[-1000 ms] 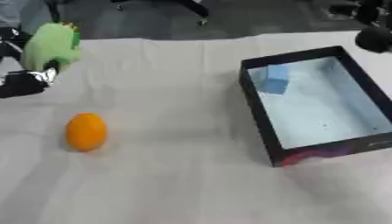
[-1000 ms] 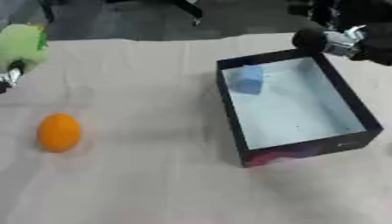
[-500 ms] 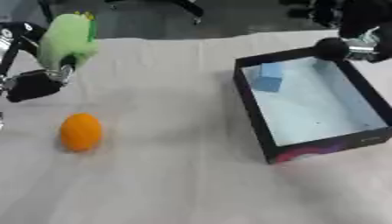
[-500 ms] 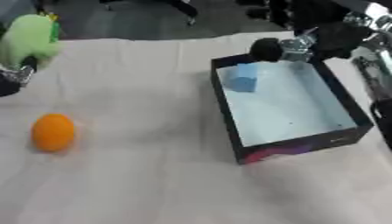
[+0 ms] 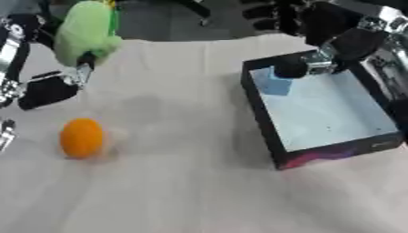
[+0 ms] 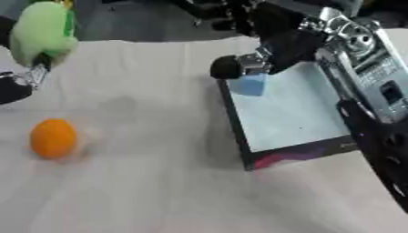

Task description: Pick up the objects with one hand, pass them to the other hand, and then place them into the box on the other side of the table.

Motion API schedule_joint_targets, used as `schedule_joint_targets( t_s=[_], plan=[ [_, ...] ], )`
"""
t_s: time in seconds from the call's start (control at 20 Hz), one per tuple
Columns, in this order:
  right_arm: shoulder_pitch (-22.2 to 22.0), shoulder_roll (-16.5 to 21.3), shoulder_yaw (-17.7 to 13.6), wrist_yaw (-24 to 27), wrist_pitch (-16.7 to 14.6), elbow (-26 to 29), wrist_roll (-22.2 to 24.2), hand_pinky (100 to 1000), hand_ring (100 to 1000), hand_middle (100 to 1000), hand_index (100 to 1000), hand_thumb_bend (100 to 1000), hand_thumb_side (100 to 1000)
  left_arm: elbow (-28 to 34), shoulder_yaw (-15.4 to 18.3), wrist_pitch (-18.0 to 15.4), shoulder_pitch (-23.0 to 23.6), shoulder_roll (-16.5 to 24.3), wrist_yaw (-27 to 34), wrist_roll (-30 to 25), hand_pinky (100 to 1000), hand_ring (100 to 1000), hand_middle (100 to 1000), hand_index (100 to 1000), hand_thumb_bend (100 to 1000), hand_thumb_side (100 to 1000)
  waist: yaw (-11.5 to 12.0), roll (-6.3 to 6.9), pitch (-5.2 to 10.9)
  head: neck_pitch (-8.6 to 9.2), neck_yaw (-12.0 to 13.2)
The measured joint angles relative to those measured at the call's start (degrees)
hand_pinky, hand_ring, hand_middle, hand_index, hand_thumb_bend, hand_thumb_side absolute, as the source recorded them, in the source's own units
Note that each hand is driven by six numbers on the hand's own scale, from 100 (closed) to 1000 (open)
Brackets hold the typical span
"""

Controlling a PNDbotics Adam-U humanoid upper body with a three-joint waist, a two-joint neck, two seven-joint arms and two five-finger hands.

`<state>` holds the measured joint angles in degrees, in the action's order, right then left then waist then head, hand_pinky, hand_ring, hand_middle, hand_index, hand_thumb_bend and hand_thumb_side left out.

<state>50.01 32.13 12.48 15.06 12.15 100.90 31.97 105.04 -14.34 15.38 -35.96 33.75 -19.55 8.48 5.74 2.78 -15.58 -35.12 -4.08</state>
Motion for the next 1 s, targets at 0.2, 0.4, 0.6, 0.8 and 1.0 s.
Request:
schedule_joint_targets(
  t_s=[0.2,0.4,0.6,0.8,1.0],
  plan=[
    [0.8,-0.5,0.6,-1.0,0.8,-0.7,-0.6,1000,1000,1000,1000,660,316,1.1,-1.0,-1.4,-0.5,-1.2,-4.0,0.5,789,517,511,415,100,123,0.9,-0.06,0.00,0.04,-0.6],
    [2.3,-1.4,1.9,-3.1,1.4,-3.4,-1.2,1000,1000,1000,1000,663,315,1.5,-2.3,-2.6,-1.1,-3.7,-7.6,0.4,788,519,512,417,100,117,2.6,-0.06,-0.01,0.29,-2.1],
    [3.5,-2.2,2.7,-4.8,1.5,-6.1,-1.1,1000,1000,1000,1000,673,307,1.7,-3.2,-3.7,-1.8,-5.6,-10.7,0.4,776,530,520,424,100,100,3.5,-0.06,-0.05,0.52,-3.3],
    [4.4,-2.8,3.0,-5.0,2.0,-7.5,-0.6,1000,1000,1000,1000,686,302,2.2,-3.9,-5.4,-2.1,-6.7,-15.7,0.7,763,541,527,433,100,100,3.7,-0.06,-0.07,0.53,-3.9],
    [4.8,-3.2,3.2,-4.9,3.1,-8.1,0.3,1000,1000,1000,1000,691,300,2.4,-4.9,-7.2,-3.0,-8.2,-21.3,1.0,755,556,537,442,100,100,4.0,-0.06,-0.07,0.58,-4.3]
  ],
)
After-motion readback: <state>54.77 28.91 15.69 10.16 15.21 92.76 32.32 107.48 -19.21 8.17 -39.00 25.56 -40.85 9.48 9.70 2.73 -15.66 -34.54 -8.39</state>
